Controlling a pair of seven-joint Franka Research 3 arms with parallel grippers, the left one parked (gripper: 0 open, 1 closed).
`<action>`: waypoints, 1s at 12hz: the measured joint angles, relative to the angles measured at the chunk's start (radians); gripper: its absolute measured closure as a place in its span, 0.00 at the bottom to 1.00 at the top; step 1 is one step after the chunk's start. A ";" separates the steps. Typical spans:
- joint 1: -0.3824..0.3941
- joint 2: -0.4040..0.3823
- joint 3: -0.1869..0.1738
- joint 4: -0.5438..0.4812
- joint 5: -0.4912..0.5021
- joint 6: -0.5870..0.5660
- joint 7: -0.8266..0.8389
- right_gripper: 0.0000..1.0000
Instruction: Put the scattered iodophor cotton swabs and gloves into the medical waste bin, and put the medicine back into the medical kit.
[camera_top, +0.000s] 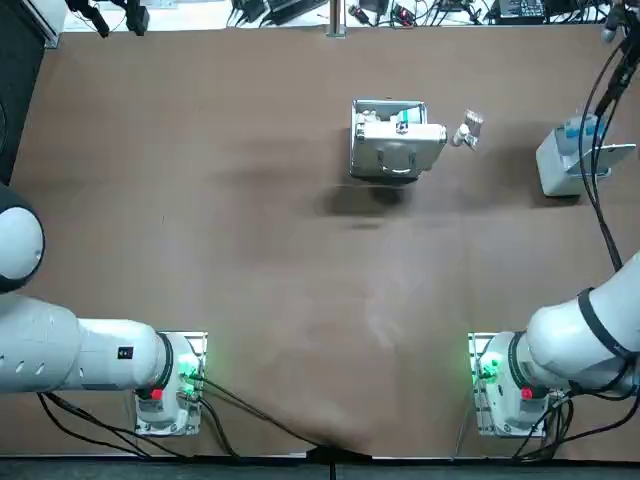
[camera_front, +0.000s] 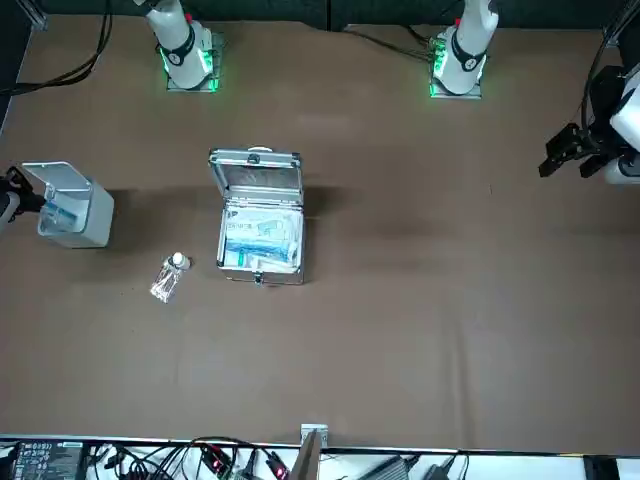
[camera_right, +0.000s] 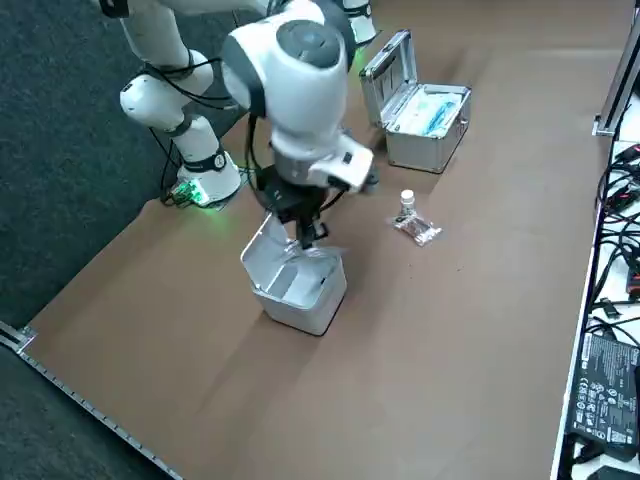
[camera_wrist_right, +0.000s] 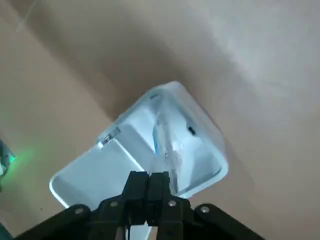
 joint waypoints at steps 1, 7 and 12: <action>-0.012 0.002 0.000 -0.012 0.000 0.000 -0.006 0.99; -0.014 0.015 0.009 -0.035 0.000 -0.007 -0.008 0.77; 0.048 0.008 0.019 -0.006 0.092 -0.007 0.056 0.06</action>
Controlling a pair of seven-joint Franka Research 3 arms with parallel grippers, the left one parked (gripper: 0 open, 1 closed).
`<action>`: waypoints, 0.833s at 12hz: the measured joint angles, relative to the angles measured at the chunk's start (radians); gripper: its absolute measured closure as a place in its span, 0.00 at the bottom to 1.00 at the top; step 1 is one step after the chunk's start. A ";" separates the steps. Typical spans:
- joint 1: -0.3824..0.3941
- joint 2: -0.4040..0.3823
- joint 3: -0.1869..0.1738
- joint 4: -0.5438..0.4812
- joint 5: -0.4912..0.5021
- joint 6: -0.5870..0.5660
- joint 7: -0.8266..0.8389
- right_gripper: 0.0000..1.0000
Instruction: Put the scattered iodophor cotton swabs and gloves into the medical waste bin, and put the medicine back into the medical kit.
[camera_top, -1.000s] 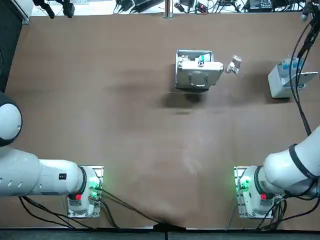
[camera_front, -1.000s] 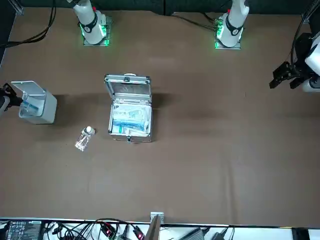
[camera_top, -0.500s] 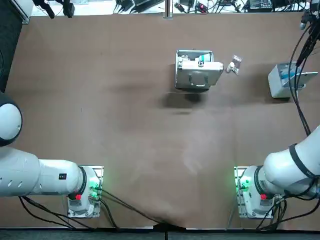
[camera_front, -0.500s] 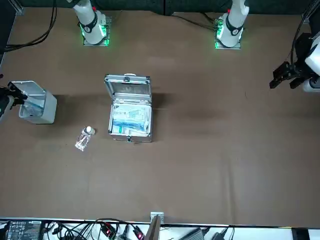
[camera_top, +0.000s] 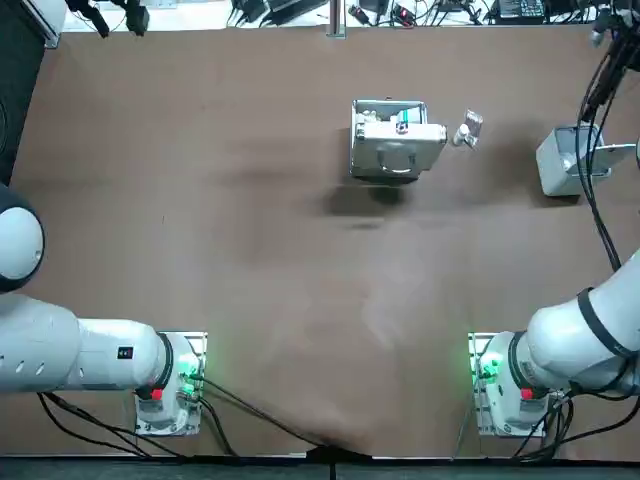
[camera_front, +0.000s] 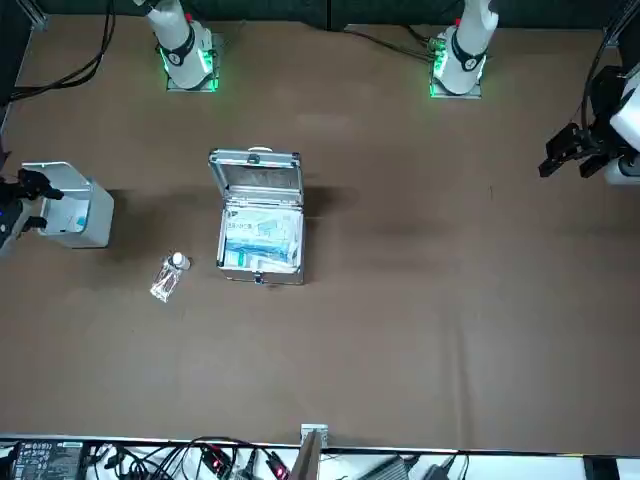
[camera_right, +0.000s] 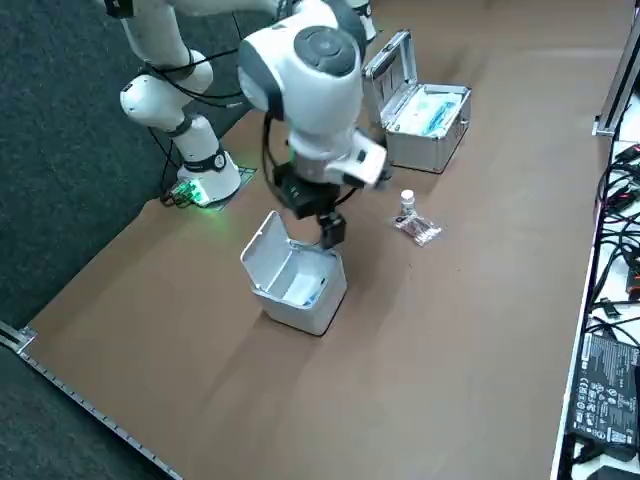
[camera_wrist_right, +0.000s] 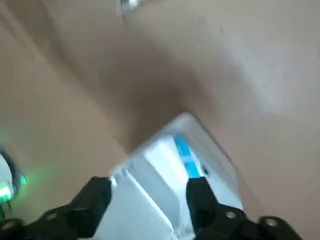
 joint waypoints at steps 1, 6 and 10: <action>0.028 0.000 0.002 0.001 0.029 0.001 0.035 0.00; 0.172 0.023 0.010 -0.007 0.061 0.093 0.119 0.00; 0.289 0.036 0.012 -0.097 0.061 0.217 0.121 0.00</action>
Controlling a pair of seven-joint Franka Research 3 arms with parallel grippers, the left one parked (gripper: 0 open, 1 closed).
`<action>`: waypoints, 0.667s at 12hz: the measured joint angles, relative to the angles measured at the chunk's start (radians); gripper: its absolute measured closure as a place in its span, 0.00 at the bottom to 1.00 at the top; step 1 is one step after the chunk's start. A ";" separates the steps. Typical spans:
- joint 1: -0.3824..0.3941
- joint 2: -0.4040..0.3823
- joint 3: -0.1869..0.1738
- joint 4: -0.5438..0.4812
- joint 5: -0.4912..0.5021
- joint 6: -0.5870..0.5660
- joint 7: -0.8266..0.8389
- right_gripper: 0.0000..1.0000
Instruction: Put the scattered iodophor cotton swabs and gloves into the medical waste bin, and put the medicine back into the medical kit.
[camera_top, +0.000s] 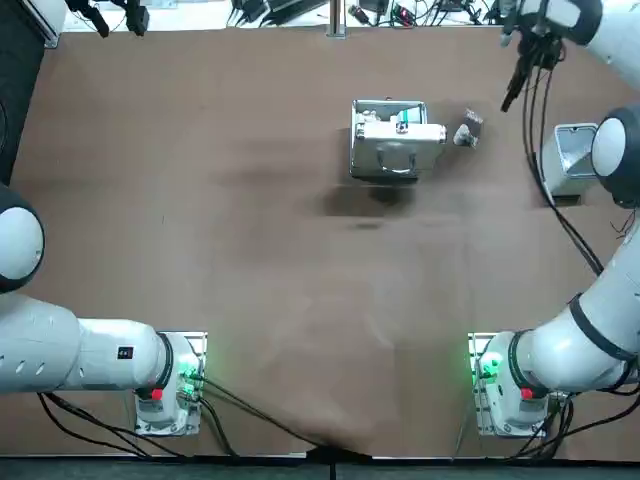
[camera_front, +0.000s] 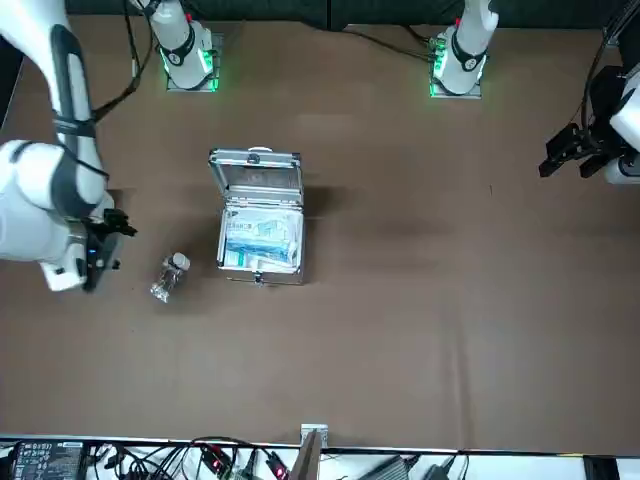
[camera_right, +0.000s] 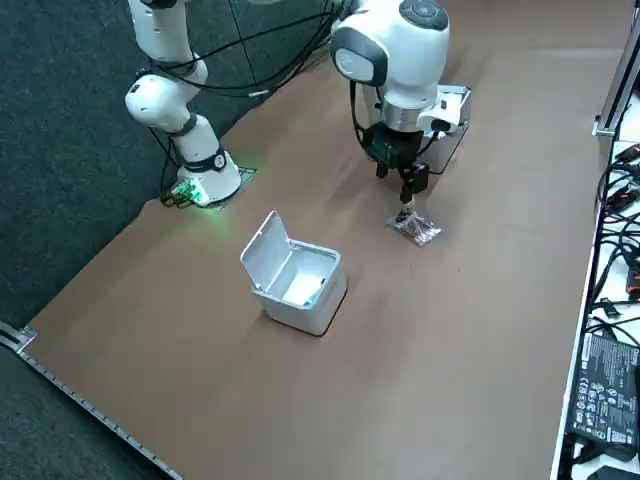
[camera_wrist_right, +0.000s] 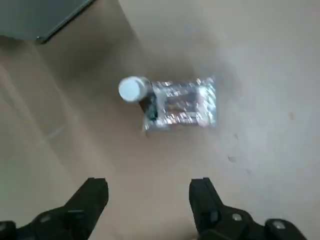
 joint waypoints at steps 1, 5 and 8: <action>0.023 -0.002 0.000 -0.038 0.000 0.046 0.000 0.01; 0.067 -0.032 0.000 -0.229 0.000 0.305 0.005 0.06; 0.071 -0.048 -0.001 -0.361 0.000 0.488 0.027 0.09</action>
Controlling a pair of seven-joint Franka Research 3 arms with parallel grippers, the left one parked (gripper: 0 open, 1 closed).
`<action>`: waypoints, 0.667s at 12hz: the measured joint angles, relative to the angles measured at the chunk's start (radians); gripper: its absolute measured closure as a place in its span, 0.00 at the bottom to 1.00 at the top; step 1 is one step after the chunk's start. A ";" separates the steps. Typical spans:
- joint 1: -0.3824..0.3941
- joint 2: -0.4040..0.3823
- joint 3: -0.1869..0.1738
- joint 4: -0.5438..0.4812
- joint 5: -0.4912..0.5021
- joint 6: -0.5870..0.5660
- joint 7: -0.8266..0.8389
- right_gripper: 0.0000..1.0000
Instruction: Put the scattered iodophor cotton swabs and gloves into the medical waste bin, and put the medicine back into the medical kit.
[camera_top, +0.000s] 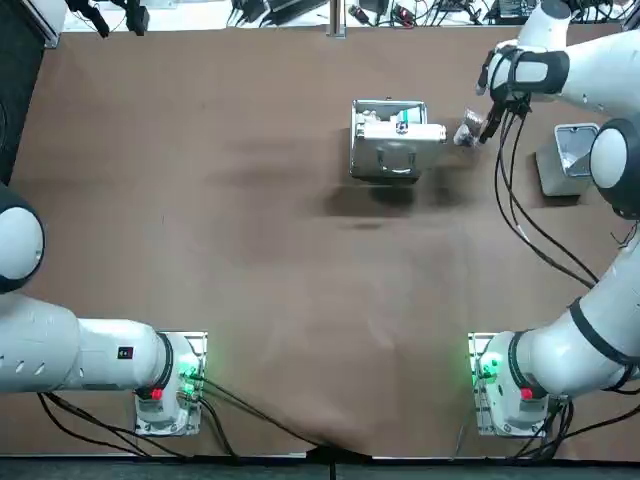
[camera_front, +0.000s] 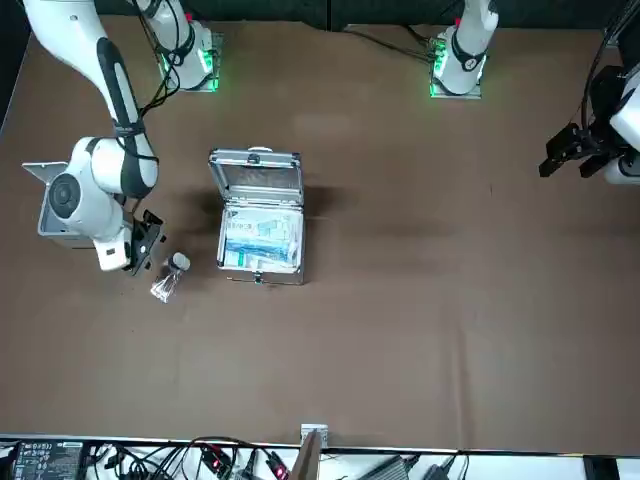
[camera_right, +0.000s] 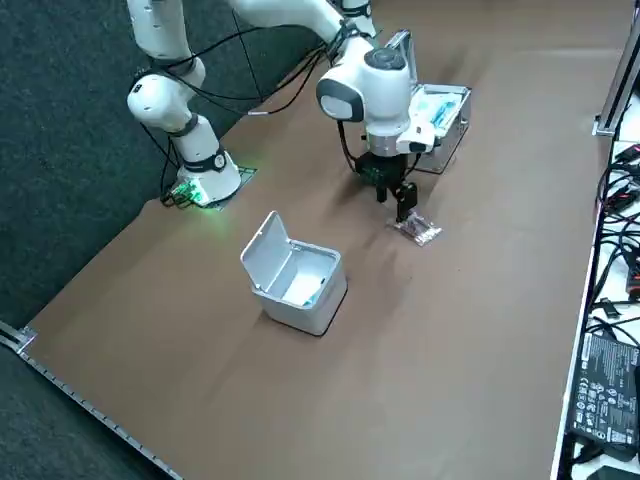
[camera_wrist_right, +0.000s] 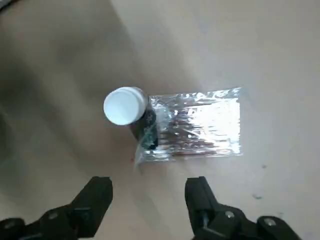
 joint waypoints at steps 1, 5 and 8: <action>0.012 0.000 0.000 -0.032 0.000 0.033 0.049 0.11; 0.045 0.013 0.000 -0.045 0.000 0.075 0.176 0.21; 0.060 0.038 0.000 -0.047 0.000 0.108 0.202 0.33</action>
